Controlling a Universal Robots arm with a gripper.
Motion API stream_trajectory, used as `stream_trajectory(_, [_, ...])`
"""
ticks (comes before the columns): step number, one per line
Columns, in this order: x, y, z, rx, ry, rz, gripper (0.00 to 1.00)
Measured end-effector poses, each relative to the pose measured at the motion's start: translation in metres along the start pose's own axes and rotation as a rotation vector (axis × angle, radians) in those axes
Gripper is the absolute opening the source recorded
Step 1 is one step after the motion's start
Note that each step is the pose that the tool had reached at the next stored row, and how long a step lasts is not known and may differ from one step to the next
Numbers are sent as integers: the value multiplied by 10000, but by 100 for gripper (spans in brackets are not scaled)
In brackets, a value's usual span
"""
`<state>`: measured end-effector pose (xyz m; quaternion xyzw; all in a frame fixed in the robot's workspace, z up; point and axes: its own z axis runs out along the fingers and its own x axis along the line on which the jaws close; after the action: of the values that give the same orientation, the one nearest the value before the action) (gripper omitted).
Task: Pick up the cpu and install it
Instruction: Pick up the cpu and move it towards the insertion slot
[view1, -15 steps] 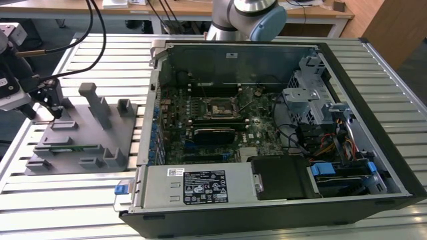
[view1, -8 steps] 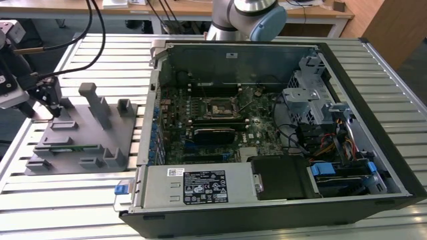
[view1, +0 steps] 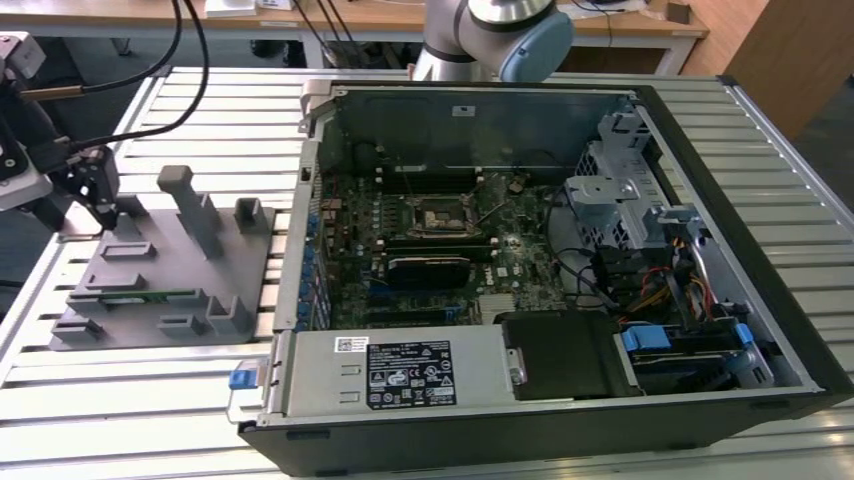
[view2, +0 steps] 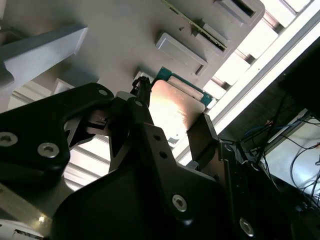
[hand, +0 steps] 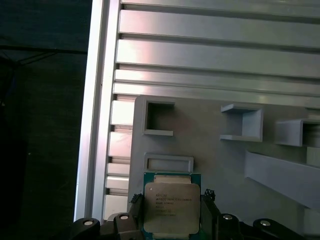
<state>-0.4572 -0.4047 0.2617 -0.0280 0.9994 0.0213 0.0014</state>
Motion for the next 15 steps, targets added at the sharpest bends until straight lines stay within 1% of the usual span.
stream_trajectory(15, [0,9,-157,-4,-1,0,54])
